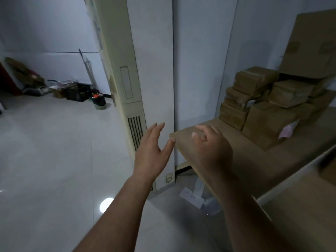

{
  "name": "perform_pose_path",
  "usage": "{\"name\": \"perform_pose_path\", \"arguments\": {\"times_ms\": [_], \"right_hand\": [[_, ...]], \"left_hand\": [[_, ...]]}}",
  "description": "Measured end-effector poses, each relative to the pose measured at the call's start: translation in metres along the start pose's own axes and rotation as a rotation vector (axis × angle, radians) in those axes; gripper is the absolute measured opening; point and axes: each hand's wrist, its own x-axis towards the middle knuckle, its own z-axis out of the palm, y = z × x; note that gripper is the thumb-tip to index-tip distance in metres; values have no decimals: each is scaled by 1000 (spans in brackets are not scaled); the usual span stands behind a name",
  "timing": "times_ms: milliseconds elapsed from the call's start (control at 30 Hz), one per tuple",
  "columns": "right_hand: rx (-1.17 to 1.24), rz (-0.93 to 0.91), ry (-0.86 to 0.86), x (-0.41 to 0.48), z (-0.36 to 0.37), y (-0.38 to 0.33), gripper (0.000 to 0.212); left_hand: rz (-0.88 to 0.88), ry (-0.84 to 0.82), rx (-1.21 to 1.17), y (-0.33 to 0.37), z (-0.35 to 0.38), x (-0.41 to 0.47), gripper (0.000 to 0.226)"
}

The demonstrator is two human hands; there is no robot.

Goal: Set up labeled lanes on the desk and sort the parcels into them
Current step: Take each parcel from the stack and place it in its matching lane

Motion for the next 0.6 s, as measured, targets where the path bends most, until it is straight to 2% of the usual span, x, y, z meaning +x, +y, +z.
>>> {"name": "perform_pose_path", "arguments": {"times_ms": [167,400,467,533,600], "right_hand": [[-111,-10,134,39,29,25,21],[-197,138,171,96,40,72,56],[-249,200,133,116,41,91,44],[-220,290,168,142,40,112,34],[-183,354,242,171,40,131,38]], "left_hand": [[43,-117,-78,-20,36,60,58],[152,-251,-49,-26,112,135,62],[174,-294,-83,-20,137,159,63],[206,-344,-122,-8,164,187,66],[236,-393,-130,7,190,218,68]]}}
